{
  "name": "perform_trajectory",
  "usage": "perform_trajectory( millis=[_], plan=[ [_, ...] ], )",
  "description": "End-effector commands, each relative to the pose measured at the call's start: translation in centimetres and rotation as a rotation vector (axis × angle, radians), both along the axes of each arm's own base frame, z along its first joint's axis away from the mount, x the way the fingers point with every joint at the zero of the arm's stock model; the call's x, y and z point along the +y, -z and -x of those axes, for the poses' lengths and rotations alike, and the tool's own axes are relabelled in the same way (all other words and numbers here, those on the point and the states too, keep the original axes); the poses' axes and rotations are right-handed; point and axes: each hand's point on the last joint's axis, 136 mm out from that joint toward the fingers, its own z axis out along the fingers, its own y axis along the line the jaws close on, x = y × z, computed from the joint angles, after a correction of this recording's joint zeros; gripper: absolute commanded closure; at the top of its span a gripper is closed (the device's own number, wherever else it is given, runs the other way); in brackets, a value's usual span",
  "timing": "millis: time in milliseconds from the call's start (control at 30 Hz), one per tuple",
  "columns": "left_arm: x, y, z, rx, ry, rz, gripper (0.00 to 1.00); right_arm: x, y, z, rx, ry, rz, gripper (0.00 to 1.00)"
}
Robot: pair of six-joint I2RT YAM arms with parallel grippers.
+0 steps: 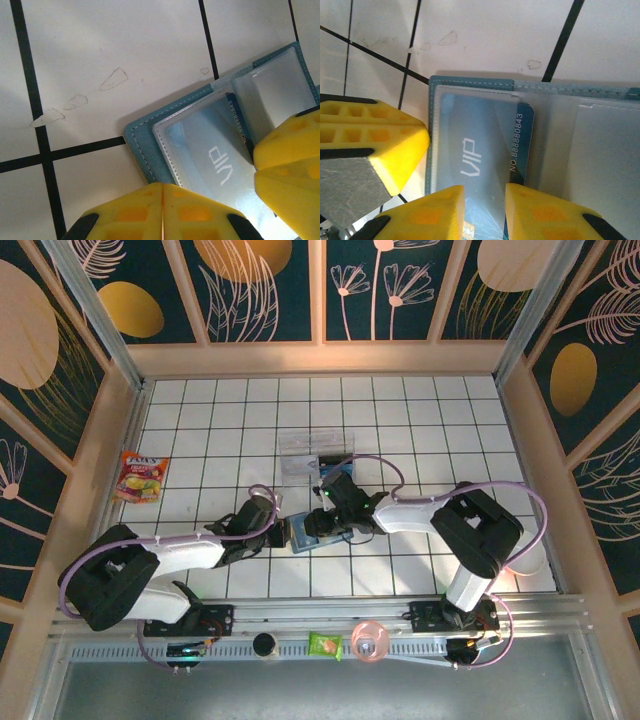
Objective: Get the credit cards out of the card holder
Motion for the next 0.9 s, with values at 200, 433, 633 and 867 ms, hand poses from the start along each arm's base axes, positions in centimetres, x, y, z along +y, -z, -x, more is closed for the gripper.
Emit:
perform_trajectory(
  millis=[200, 433, 633, 867],
  plan=[
    [-0.1, -0.4, -0.8, -0.020, -0.007, 0.011, 0.95, -1.4, 1.3, -0.7, -0.006, 0.082, 0.087, 0.72],
    [0.2, -0.9, -1.0, -0.032, -0.013, 0.011, 0.99, -1.4, 0.3, -0.8, -0.067, 0.096, 0.116, 0.71],
    [0.4, -3.9, -1.4, -0.103, -0.018, 0.032, 0.91, -0.7, -3.4, -1.3, -0.169, 0.073, 0.047, 0.68],
    [-1.3, -3.9, -1.3, -0.078, 0.023, 0.090, 0.94, -1.3, -3.7, -1.9, -0.115, 0.048, -0.001, 0.72]
  ],
)
